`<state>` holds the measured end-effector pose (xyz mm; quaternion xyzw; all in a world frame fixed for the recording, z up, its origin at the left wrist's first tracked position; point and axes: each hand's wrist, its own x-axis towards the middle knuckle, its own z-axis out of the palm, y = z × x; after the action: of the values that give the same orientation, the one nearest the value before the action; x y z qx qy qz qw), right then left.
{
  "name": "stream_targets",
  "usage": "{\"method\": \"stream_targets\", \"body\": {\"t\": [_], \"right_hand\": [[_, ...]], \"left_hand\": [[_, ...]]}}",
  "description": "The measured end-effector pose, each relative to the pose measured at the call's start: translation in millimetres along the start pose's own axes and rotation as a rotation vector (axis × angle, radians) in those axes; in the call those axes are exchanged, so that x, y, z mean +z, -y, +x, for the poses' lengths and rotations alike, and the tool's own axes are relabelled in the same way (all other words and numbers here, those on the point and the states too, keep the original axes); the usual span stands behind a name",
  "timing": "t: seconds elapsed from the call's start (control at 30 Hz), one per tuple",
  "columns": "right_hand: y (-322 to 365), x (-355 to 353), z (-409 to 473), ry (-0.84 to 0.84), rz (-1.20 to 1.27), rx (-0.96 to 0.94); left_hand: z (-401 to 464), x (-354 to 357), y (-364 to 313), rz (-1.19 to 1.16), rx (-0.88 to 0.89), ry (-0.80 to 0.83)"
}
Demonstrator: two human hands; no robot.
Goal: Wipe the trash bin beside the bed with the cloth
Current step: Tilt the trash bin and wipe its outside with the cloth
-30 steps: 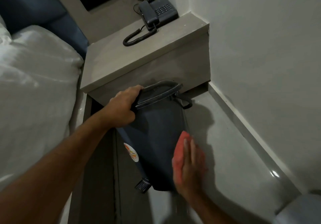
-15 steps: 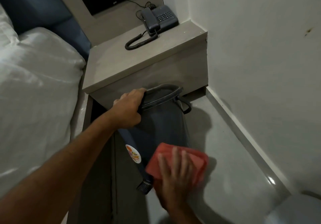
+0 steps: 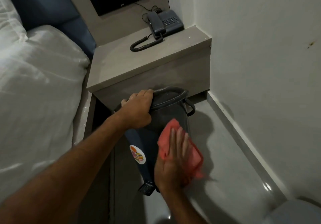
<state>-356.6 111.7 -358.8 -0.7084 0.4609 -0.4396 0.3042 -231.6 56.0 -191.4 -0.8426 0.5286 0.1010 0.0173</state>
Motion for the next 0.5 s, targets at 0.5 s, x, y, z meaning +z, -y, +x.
{"method": "stream_targets", "body": {"t": [0.5], "right_hand": [[53.7, -36.9, 80.5, 0.026, 1.004, 0.726]], "left_hand": [[-37.6, 11.5, -52.7, 0.055, -0.166, -0.024]]}}
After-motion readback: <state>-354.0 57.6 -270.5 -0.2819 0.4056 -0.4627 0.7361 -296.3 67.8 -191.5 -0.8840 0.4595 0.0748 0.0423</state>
